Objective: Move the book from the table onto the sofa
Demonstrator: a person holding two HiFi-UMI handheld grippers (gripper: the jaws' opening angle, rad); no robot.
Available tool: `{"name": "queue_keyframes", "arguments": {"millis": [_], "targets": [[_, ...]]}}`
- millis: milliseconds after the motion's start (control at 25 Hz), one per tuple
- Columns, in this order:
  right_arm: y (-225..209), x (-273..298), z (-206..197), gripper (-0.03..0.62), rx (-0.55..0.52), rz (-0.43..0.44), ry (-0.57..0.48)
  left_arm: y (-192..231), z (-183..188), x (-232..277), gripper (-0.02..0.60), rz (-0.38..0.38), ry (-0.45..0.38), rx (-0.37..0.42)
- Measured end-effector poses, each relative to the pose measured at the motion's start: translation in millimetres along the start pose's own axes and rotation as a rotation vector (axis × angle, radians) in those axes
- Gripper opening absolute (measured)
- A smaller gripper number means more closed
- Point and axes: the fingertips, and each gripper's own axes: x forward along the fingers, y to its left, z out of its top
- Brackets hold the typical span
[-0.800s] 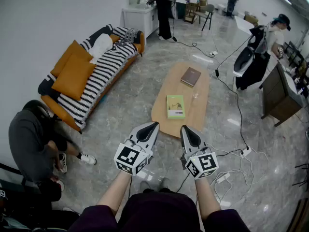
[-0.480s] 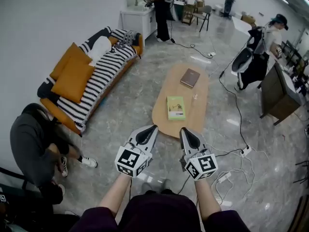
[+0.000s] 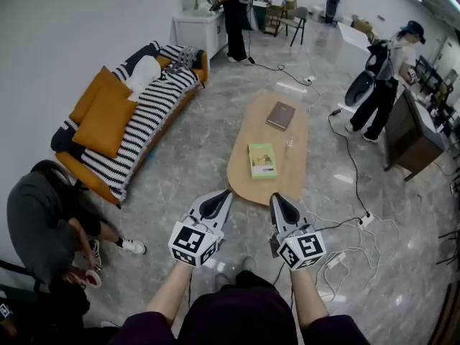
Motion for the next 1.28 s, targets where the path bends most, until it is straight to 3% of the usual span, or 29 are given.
{"name": "queue_keyframes", "arguments": {"millis": [400,880,1280], "targets": [[-34,44,-26,0.023,0.032,-0.023,0.028,41,-32,35,0.015,0.010,0.051,-0.034],[-118,135,-52,0.023,0.095,-0.032,0.083,106,-51,143,0.015,0.004,0.106,-0.082],[-173,177,-59,0.023,0.160,-0.039,0.106,131,-55,207,0.017,0.005,0.156,-0.076]]}}
